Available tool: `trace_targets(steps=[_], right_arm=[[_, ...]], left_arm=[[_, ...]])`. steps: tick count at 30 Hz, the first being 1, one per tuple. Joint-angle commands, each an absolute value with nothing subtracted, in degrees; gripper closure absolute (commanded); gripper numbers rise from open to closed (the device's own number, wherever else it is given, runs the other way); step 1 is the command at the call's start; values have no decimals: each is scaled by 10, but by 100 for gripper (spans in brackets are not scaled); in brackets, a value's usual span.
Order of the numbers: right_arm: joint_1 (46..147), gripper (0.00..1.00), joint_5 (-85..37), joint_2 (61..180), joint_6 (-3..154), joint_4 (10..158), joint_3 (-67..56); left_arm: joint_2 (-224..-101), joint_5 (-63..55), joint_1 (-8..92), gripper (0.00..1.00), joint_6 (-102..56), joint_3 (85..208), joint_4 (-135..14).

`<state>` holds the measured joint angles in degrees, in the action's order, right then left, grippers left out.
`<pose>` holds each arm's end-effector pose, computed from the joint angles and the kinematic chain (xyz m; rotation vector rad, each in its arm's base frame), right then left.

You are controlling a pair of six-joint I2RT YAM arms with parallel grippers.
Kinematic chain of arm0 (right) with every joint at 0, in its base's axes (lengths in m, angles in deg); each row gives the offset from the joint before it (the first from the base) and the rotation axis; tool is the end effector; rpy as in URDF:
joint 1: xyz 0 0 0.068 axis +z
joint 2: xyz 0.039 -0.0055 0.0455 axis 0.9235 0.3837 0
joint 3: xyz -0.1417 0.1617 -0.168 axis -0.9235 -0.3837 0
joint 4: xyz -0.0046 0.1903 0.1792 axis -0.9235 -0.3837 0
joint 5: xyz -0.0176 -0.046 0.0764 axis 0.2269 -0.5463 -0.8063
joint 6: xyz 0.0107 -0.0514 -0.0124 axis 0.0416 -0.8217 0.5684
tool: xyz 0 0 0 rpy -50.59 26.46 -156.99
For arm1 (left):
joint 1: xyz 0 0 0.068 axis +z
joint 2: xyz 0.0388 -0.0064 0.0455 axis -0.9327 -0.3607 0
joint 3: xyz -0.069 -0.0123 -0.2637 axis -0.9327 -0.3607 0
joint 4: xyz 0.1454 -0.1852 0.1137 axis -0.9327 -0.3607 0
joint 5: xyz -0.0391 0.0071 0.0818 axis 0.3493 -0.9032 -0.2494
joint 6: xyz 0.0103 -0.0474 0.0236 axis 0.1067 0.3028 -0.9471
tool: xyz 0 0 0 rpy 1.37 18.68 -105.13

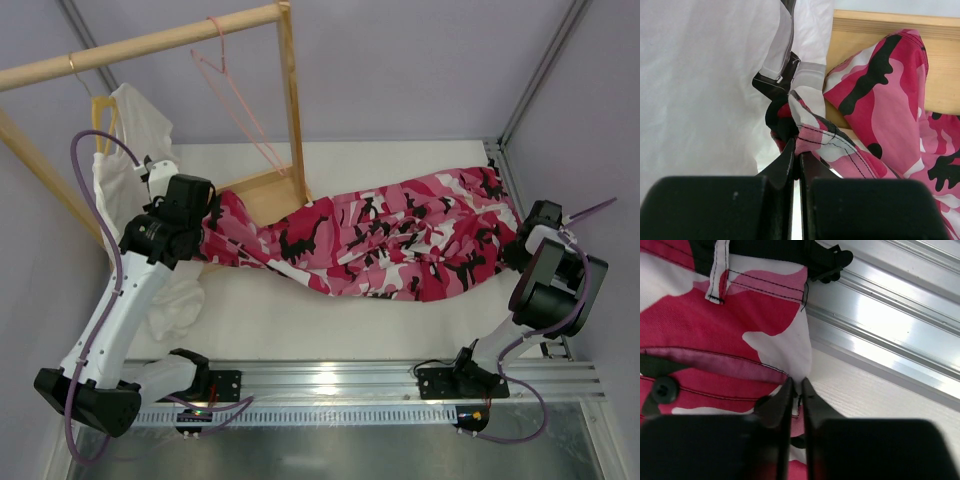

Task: Place the trousers on the hanger
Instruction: Fold the trousers

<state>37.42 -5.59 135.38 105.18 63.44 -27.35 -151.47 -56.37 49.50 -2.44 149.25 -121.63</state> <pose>0.2731 -0.1653 0.1605 1.5044 2.1878 -0.2071 0.1983 -0.0433 0.3821 -0.5751 2.0871 0.4271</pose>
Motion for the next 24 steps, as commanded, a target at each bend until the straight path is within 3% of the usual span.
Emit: trace_targets(steps=[1,9,14,16,19,21,24], right_arm=[[370,95,2,1358,1042,608,-242],[345,96,92,1320,1038,545,-217],[335,96,49,1300,1030,533,-203],[335,86,-15,1287,1012,531,-196],[341,62,-115,1251,979,533,-195],[359,52,-137,1229,958,522,-194],[400,45,-182,1167,938,515,-195]], left_arm=[[-1505,-573,501,100,-21,1488,-1195],[-1523,-613,501,100,-38,1511,-1234],[-1524,-634,501,100,-44,1525,-1253],[-1513,-608,501,100,-39,1519,-1251],[-1480,-535,501,100,-28,1486,-1225],[-1474,-519,501,99,-17,1476,-1227],[-1478,-520,501,100,-6,1460,-1253]])
